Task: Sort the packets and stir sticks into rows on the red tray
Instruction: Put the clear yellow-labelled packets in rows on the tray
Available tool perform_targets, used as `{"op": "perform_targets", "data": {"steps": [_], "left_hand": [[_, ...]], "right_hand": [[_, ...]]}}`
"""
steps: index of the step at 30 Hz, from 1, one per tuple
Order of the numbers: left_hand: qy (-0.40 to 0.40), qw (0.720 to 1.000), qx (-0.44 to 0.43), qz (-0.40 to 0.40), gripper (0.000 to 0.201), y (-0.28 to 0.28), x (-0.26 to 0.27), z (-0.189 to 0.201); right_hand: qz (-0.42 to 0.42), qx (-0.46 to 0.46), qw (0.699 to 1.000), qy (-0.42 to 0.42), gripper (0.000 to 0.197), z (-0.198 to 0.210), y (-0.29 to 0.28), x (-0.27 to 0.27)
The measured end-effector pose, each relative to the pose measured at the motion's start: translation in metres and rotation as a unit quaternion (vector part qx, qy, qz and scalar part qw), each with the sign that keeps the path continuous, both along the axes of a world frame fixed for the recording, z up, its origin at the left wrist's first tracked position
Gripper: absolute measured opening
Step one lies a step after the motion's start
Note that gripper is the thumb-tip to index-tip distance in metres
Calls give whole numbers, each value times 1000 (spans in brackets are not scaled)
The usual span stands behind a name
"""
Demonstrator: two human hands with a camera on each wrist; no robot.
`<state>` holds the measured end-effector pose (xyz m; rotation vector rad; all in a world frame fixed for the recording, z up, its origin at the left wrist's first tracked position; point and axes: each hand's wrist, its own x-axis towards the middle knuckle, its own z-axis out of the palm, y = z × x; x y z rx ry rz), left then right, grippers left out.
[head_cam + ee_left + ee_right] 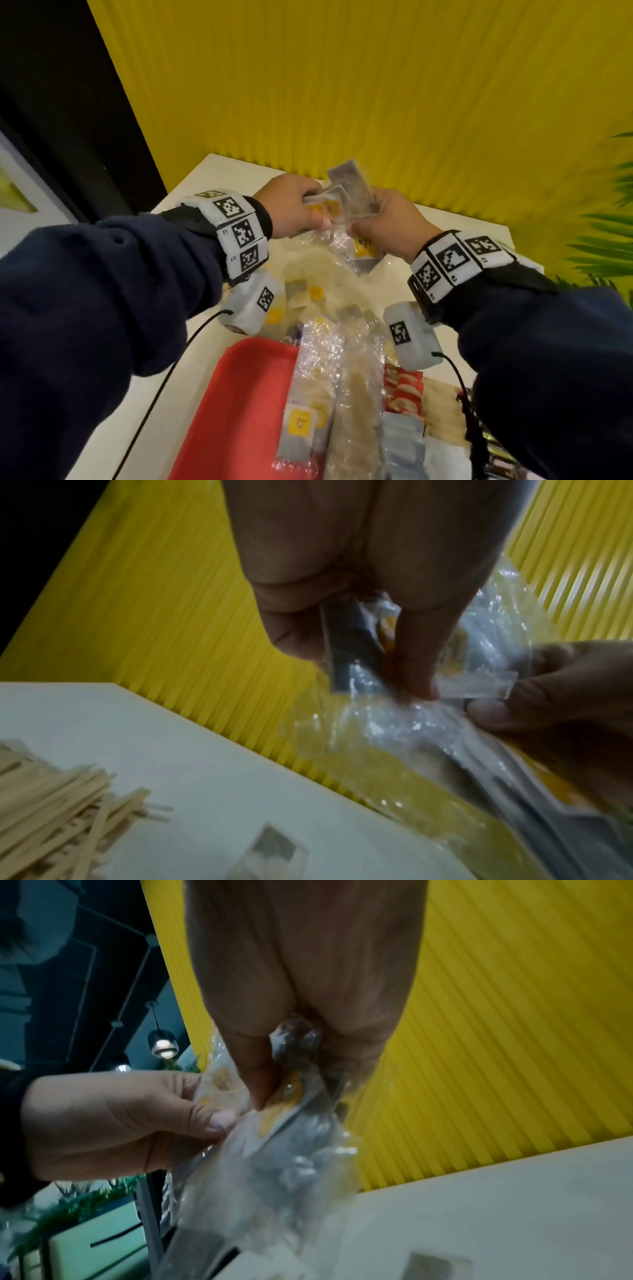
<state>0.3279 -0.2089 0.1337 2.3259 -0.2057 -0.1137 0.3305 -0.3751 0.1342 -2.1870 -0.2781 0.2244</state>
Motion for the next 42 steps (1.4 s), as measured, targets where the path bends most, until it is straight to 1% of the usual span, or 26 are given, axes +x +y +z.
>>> {"op": "perform_targets", "data": {"steps": [3, 6, 9, 11, 14, 16, 17, 18, 20, 23, 26, 28, 30, 33, 35, 37, 39, 40, 42], "left_hand": [[-1, 1000, -28, 11, 19, 16, -32, 19], [20, 998, -44, 35, 22, 42, -67, 17], [52, 996, -35, 56, 28, 78, -101, 0], [76, 994, -23, 69, 28, 105, -120, -16], [132, 988, -14, 74, 20, 141, -143, -39], [173, 982, -4, 76, 21, 162, -154, -56], [190, 978, 4, 84, 20, 171, -158, -65], [204, 974, 11, 94, 24, 180, -162, -76], [226, 967, 12, 121, 34, 192, -168, -95], [250, 954, -7, 166, 40, 202, -179, -118], [265, 943, -26, 201, 46, 209, -185, -134], [272, 937, -32, 216, 51, 213, -187, -140], [274, 934, -31, 227, 56, 214, -187, -144], [266, 935, 39, 233, 61, 213, -185, -149], [268, 928, 105, 235, 64, 211, -185, -149], [272, 920, 149, 241, 63, 207, -186, -147], [272, 915, 157, 252, 62, 202, -187, -144], [270, 915, 158, 256, 61, 200, -187, -142], [265, 917, 158, 255, 61, 196, -187, -139]], "right_hand": [[-9, 54, 998, 6, 24, 13, 16, -29], [-9, 69, 997, 30, 24, 13, 41, -63], [-13, 76, 995, 63, 27, -3, 77, -97], [-13, 89, 991, 100, 26, -20, 104, -118], [-18, 102, 982, 160, 25, -47, 145, -146], [-22, 108, 975, 193, 21, -69, 169, -158], [-23, 101, 973, 206, 19, -79, 179, -162], [-26, 87, 972, 216, 20, -89, 188, -165], [-34, 64, 971, 229, 30, -104, 205, -170], [-25, 3, 971, 239, 38, -120, 222, -173], [0, -79, 964, 252, 34, -129, 229, -174], [18, -153, 959, 236, 29, -133, 230, -172], [20, -217, 953, 210, 30, -135, 229, -171], [6, -232, 951, 202, 35, -135, 225, -171], [-6, -223, 954, 198, 41, -132, 221, -172], [-30, -202, 963, 177, 50, -128, 215, -173], [-45, -181, 971, 153, 59, -123, 209, -174], [-38, -186, 970, 151, 61, -121, 207, -174], [12, -225, 961, 162, 56, -122, 203, -173]]}}
